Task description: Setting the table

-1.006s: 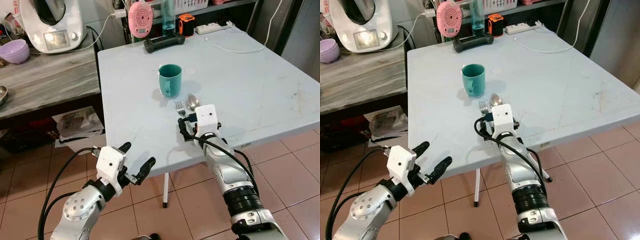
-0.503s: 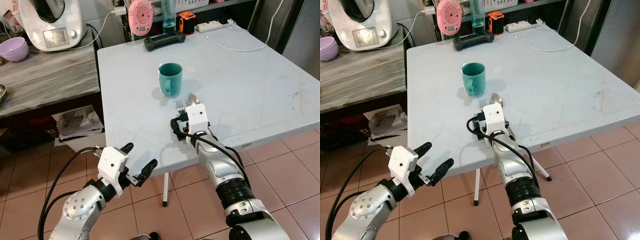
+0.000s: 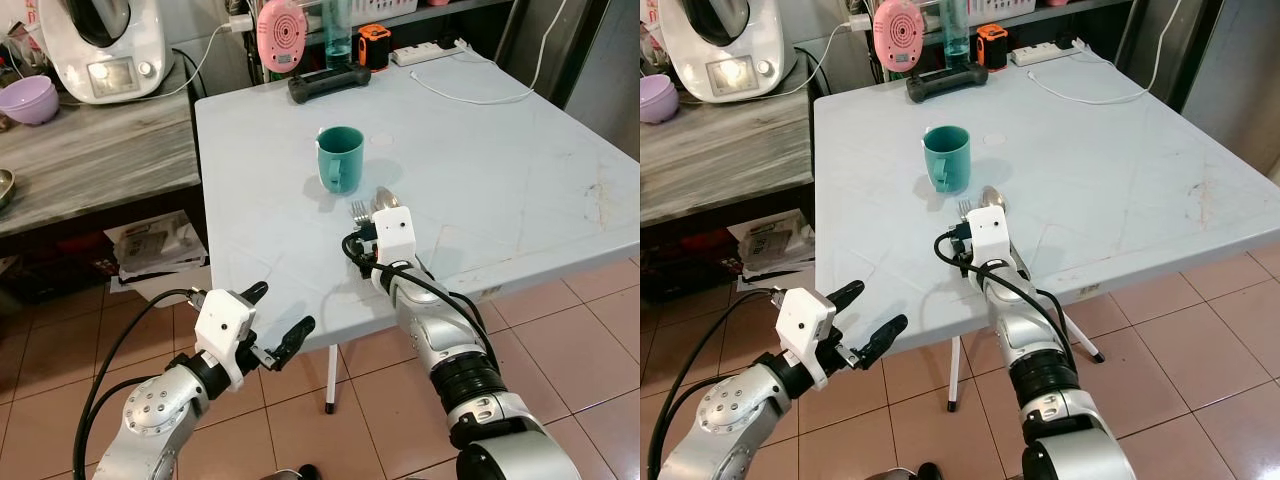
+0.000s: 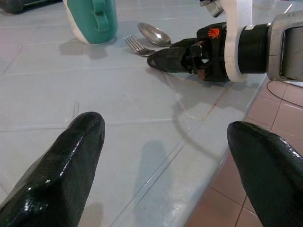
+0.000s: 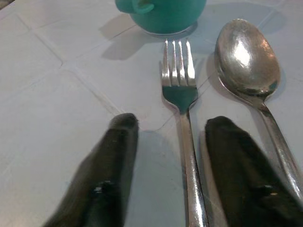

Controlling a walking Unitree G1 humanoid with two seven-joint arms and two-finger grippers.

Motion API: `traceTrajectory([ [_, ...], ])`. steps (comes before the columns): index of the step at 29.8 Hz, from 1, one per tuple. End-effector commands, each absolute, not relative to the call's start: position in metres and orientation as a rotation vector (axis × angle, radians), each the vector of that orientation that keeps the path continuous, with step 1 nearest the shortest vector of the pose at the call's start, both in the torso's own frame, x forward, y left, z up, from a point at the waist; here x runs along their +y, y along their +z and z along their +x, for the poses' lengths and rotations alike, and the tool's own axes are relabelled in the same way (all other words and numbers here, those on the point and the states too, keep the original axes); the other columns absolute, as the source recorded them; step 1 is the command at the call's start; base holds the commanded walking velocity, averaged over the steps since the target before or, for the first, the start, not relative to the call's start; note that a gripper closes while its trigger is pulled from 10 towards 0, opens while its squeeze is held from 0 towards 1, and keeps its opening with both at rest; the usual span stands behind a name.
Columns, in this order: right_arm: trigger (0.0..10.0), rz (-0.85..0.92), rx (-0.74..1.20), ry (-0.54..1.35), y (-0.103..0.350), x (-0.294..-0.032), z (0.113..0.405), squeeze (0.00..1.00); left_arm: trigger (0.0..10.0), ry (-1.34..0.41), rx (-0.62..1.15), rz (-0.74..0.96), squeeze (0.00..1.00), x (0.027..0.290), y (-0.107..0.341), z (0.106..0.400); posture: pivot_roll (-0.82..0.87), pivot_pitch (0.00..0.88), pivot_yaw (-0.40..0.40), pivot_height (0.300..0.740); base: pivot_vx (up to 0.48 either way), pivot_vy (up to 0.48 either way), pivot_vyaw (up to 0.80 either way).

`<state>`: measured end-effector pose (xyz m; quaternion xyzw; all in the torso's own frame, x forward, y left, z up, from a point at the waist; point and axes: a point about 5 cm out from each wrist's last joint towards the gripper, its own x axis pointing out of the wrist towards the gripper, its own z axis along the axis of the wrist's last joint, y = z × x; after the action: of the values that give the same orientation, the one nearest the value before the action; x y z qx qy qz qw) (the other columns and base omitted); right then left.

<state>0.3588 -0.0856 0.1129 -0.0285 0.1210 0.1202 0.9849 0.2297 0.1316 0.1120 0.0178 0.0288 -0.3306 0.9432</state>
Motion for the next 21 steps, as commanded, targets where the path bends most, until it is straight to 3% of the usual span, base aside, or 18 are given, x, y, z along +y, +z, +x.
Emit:
traceTrajectory([
  [1, 0.0, -0.037, 0.355, 0.225, 0.0898, -0.0884, 0.3509, 0.00, 10.0, -0.674, 0.065, 0.050, 0.00, 0.1363, 0.1117, 0.2301, -0.07, 0.117, 0.120, 0.740, 0.000, 0.000, 0.00],
  [21, 0.0, -0.024, 0.408, 0.197, 0.0830, -0.0912, 0.3510, 0.00, 10.0, -0.671, 0.063, 0.056, 0.00, 0.1378, 0.1111, 0.2310, -0.06, 0.108, 0.112, 0.740, 0.000, 0.000, 0.00],
])
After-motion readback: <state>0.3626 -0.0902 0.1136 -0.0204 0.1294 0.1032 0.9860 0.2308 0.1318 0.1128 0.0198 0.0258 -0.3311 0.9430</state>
